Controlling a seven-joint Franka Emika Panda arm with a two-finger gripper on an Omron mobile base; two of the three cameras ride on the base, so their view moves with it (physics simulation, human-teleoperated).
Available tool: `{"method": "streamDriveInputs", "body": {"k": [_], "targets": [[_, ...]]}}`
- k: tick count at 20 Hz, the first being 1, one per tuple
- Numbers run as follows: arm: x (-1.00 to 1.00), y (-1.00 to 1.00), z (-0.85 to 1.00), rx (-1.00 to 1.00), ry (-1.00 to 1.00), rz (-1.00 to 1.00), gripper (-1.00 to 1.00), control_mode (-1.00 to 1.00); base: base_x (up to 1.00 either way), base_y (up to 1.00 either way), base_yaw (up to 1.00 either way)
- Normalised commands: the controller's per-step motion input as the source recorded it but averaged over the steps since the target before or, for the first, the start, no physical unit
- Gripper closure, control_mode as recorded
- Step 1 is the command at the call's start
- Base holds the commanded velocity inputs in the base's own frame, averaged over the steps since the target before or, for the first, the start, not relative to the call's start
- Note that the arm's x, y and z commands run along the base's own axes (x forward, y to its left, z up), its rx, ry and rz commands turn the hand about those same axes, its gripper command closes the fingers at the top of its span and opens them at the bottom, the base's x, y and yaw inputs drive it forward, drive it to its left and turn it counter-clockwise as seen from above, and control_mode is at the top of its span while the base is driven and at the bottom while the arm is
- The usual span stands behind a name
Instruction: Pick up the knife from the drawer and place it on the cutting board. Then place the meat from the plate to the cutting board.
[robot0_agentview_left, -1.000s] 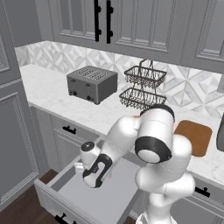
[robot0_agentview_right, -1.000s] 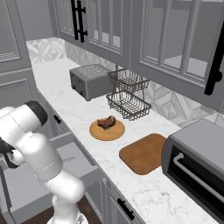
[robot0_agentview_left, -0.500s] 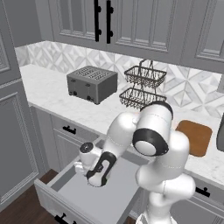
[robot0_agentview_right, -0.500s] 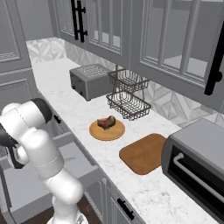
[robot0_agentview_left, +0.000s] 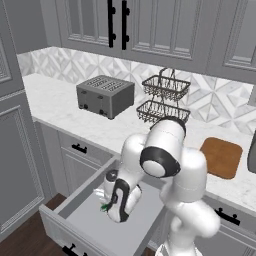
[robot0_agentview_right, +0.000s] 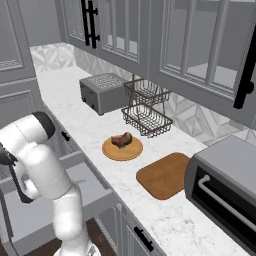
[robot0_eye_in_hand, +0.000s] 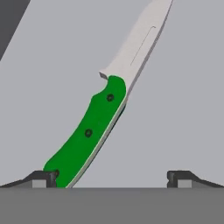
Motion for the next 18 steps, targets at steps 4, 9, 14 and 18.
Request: {"method": "streamDriveInputs", "body": {"k": [4,9,14,18], "targets": [[0.35,0.01,-0.03,0.0,0.0,-0.03,-1.0,-1.0,0.0,0.0,0.0],[0.38,0.0,0.0,0.0,0.0,-0.02,-1.0,-1.0,0.0,0.0,0.0],[0.34,0.18,0.0,0.0,0.0,-0.01,-1.0,-1.0,0.0,0.0,0.0],[0.43,0.39,0.0,0.0,0.0,-0.02,-1.0,-1.0,0.0,0.0,0.0]]}}
